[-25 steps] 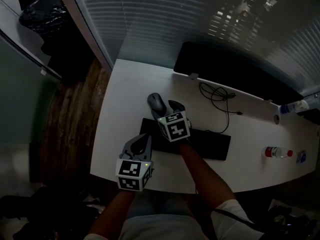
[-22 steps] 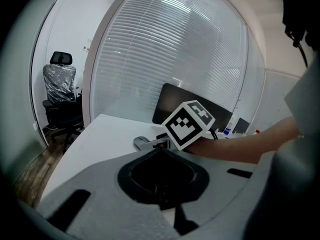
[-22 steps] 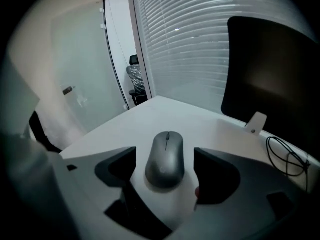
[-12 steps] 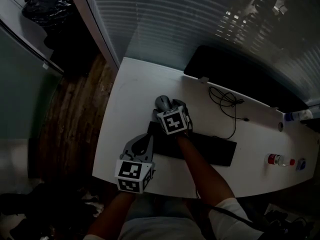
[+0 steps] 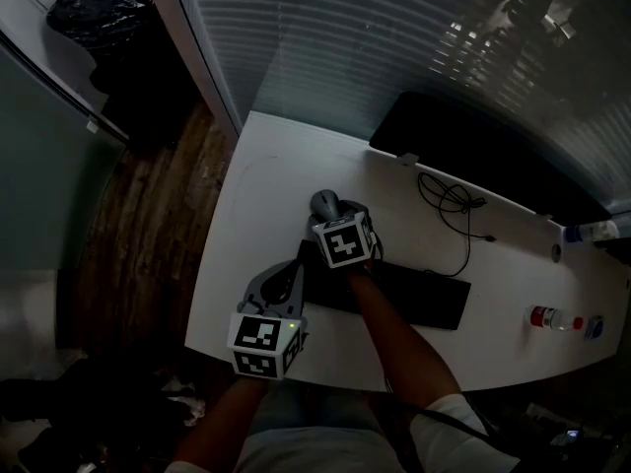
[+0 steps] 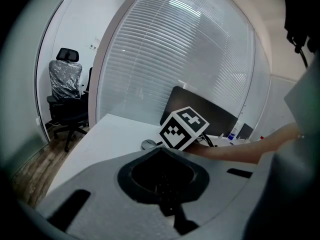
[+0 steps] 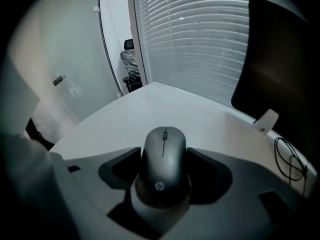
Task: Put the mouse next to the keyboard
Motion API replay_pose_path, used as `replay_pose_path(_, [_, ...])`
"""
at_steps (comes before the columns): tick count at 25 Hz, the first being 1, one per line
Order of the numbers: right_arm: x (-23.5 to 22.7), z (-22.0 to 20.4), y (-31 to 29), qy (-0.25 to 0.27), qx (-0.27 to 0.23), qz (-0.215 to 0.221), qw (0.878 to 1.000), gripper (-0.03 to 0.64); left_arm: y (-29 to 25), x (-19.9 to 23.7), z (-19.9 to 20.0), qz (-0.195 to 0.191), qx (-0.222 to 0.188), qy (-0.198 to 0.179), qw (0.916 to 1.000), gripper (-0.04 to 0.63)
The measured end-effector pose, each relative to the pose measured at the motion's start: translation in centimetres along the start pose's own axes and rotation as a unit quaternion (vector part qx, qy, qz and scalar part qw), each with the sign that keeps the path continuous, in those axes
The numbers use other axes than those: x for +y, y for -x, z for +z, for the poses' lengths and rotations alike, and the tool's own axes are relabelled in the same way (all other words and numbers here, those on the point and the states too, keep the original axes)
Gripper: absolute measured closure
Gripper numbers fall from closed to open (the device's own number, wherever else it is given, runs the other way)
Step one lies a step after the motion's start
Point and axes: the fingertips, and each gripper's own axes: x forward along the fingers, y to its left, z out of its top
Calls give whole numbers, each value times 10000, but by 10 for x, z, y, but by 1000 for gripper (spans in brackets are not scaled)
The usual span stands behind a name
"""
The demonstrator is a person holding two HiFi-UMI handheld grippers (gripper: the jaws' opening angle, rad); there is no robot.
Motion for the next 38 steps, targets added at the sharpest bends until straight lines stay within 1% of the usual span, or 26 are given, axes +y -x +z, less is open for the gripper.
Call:
replay_pose_path(7, [2,-3,2,86,28,-15,10000,328,4,5,-5,62,28,41,10000,591])
replay_pose_path(13, [6,5,14,-198,-158,89,9996,328,5,4,-2,40,-11,26,10000,591])
replay_pose_path(19, [3,3,41,-286,-363,88,9989,328,6,4,2,69,-65,62,9999,591])
replay_pose_path(24, [2,-4,85,-339,-534,48,9980,328,7,-5,4,56,-116,-7,9999,591])
replay_pose_path(28, [-12,-16,122,-493,-709,-141,9962,328,8,-18,0,44,-98,-96,9999,591])
replay_pose_path(32, [-29,-35,163,-779,-850,-280,9929,328,7,-42,2,-96,-111,-238,9996,591])
replay_pose_path(38, [-48,-83,219,-1050,-897,-598,9886,328,16,-89,-2,-289,-62,-493,9983,591])
